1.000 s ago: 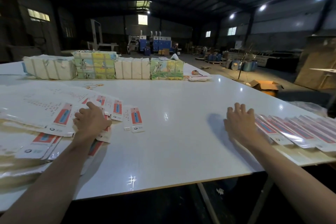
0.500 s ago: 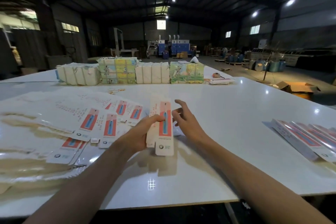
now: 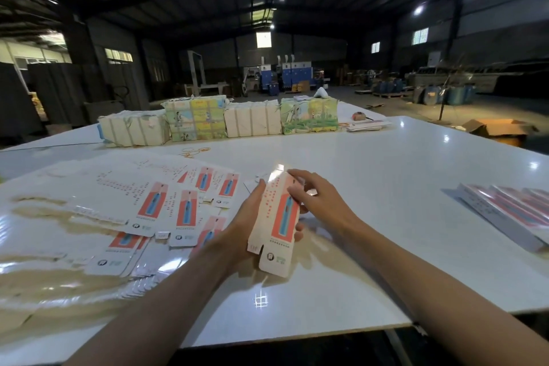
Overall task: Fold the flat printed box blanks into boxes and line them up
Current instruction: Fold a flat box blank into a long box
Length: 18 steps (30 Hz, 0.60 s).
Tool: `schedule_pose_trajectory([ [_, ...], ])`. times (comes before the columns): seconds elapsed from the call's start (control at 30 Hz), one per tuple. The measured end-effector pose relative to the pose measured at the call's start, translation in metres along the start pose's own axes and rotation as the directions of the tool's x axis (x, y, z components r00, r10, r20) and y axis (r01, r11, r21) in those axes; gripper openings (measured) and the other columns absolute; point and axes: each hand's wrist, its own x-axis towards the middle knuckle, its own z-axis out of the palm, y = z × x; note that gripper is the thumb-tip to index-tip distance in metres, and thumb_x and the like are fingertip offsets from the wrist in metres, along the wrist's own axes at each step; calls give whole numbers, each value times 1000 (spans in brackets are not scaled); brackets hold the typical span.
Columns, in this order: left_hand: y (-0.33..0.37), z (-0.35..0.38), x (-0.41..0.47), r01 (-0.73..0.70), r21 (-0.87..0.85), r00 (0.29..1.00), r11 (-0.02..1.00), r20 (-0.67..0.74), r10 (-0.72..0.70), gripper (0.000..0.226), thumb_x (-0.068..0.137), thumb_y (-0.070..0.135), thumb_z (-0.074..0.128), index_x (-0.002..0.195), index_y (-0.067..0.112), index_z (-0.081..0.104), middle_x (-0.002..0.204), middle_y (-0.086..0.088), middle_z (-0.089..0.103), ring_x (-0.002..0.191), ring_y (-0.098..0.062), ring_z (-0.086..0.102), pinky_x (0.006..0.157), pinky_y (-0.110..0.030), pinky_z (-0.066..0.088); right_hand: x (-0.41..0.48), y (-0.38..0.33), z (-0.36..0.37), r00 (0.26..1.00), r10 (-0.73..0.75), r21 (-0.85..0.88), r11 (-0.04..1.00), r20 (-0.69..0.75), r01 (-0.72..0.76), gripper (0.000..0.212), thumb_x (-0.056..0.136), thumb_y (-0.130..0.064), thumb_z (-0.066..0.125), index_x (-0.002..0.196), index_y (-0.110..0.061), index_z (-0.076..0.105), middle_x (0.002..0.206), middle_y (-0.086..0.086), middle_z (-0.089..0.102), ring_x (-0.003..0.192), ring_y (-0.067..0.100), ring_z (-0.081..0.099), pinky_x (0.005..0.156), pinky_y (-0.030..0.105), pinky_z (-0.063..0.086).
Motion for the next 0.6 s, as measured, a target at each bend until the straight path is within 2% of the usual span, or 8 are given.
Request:
schedule_pose_trajectory([
  [0.07,1,-2,2,19,-7,1000,1000,7,-19,62,102,65,51,132,11,62,110,-24,71,88,-41,72,78,-50,60,2,-2,-4,1000,-3,34,999,27,2,23,105,-31,65,128,-28,64,107,6,71,96,16,77,72,27,63],
  [0.13,2,-1,5,49,0,998,999,34,-49,68,99,68,54,137,11,61,121,-26,70,91,-41,72,78,-49,60,8,-7,-9,1000,27,42,999,15,-27,19,103,-29,68,118,-18,64,102,8,74,95,18,77,75,28,63],
  [0.2,3,0,6,78,39,994,996,78,-81,75,94,71,60,140,11,60,127,-25,68,94,-41,70,81,-48,58,14,-11,-14,997,82,38,996,1,-82,29,102,-35,69,109,-7,64,91,6,78,88,19,79,74,26,62],
  [0.3,3,-4,5,125,53,976,991,176,-132,67,98,70,57,130,13,70,125,-25,66,93,-39,70,81,-47,60,16,-13,-20,992,125,-30,992,25,-124,40,102,-41,68,95,-1,70,79,-1,79,77,16,79,64,16,57],
  [0.4,3,-7,3,137,60,957,989,250,-147,64,101,67,54,130,13,67,122,-23,64,91,-35,72,79,-44,62,15,-12,-28,972,195,20,980,132,-199,45,102,-42,67,99,2,77,90,6,81,88,22,79,75,22,59],
  [0.47,4,-4,3,138,51,941,989,304,-147,64,101,65,54,135,11,61,119,-20,66,88,-32,72,78,-41,62,14,-14,-33,963,199,102,970,181,-220,43,103,-41,65,95,-2,80,93,10,80,91,23,79,80,25,58],
  [0.53,8,3,2,117,50,916,992,381,-127,62,101,64,50,133,11,61,114,-15,68,85,-27,73,78,-37,63,13,-18,-35,969,174,193,959,173,-207,40,103,-40,64,87,-7,81,92,12,79,88,24,77,85,31,55],
  [0.6,10,4,2,105,44,909,994,401,-114,62,98,65,56,129,13,70,114,-15,68,86,-26,74,80,-37,63,12,-21,-33,979,148,283,942,138,-182,39,103,-38,65,85,-5,78,89,13,76,86,26,75,89,38,52],
])
